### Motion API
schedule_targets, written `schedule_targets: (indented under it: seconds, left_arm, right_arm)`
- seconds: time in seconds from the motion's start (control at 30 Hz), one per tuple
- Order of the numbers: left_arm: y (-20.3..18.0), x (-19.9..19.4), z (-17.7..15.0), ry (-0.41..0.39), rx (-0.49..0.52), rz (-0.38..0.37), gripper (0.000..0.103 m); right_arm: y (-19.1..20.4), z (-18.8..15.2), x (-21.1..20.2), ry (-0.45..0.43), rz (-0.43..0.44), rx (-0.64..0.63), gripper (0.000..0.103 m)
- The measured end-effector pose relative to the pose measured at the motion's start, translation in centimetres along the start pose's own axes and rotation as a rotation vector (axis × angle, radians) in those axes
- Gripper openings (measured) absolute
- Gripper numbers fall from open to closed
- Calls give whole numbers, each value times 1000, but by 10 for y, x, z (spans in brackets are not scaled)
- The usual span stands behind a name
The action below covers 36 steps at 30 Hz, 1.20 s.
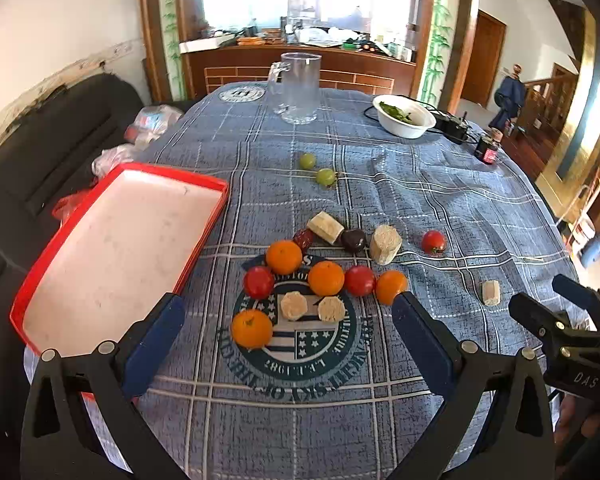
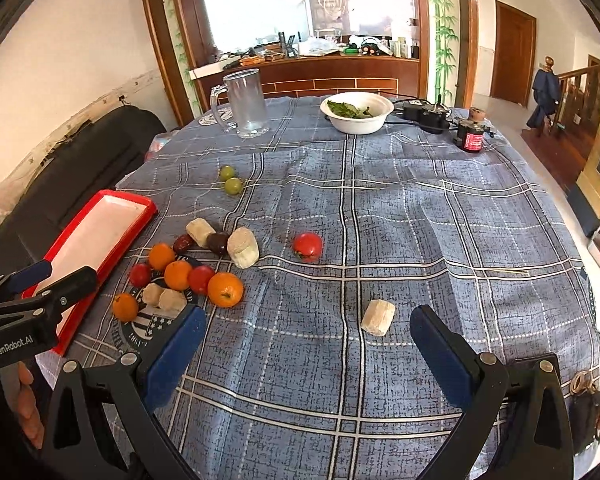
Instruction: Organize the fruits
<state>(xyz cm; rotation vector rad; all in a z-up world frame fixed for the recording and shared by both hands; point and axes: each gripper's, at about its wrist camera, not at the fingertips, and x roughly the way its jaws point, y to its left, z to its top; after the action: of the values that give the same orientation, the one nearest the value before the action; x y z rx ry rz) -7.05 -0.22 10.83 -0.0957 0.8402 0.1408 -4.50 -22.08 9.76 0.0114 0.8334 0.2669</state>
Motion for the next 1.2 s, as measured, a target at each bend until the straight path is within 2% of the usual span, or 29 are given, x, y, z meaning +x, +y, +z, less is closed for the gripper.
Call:
schedule_targets:
  seconds: [0.27, 0.47, 0.63, 0.77, 1.2]
  left_arm:
    - [-3, -11, 1, -13, 21, 23, 103]
    - [4, -12, 5, -24, 9, 9, 103]
    - [13, -6, 13, -35, 36, -13, 103]
    - [21, 6, 19, 6, 54, -54, 103]
    - [23, 22, 19, 63, 130, -208, 103]
  right_arm:
    - [1, 3, -9, -25, 15, 9, 103]
    - [7, 5, -14, -42, 9, -2, 103]
    - [16, 9, -12, -48, -8, 11, 103]
    - [24, 11, -10, -37, -26, 37, 103]
    - [48, 3, -4, -3, -86, 72, 103]
